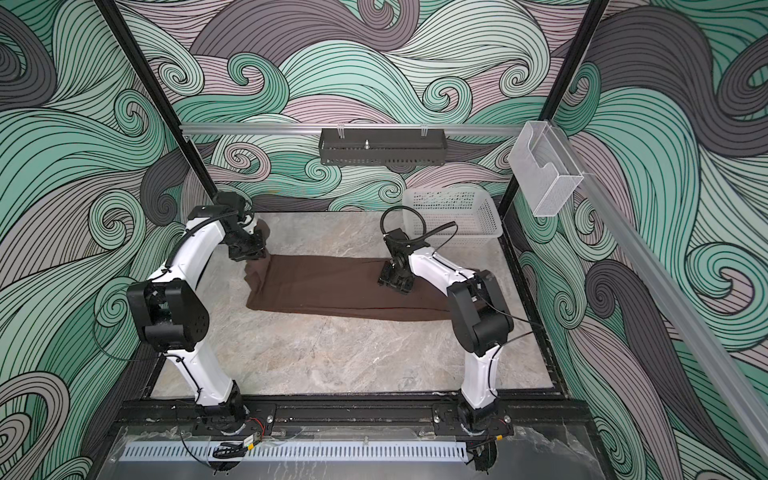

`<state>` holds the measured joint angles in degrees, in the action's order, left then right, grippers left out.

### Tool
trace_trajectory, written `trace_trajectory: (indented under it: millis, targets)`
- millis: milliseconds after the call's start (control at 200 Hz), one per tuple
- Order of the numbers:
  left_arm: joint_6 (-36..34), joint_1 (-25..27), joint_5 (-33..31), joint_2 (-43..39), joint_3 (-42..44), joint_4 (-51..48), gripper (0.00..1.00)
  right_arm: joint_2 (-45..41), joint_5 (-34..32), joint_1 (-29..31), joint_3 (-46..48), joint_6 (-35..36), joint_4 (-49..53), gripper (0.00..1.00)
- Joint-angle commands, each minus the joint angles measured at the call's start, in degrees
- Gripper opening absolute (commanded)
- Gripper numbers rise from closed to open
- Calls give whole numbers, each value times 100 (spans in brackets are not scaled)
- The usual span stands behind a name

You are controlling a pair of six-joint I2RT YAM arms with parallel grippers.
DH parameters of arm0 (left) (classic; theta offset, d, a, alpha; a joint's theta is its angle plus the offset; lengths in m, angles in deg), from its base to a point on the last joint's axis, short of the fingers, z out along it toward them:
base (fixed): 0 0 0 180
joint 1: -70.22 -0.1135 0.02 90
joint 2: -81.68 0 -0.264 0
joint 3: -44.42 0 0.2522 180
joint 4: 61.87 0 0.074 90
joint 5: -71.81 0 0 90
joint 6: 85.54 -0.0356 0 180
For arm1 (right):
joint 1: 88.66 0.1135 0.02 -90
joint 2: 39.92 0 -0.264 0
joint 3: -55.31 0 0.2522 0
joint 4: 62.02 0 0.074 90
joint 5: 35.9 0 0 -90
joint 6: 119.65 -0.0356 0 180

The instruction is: Fold and stack the trousers

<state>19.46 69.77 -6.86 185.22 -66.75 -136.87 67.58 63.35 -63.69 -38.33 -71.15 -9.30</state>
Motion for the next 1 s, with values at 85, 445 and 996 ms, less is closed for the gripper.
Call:
trace_trajectory:
  millis: [85, 445, 996]
  targets:
    - [1146, 837, 661, -263, 411, 607, 0, -583, -175, -463, 219, 184, 227, 56]
    - [1908, 2346, 109, 313, 76, 1237, 0, -992, -145, -895, 624, 342, 304, 56]
    - [2281, 3224, -94, 1439, -427, 1324, 0, -1208, -64, -1021, 917, 397, 339, 56]
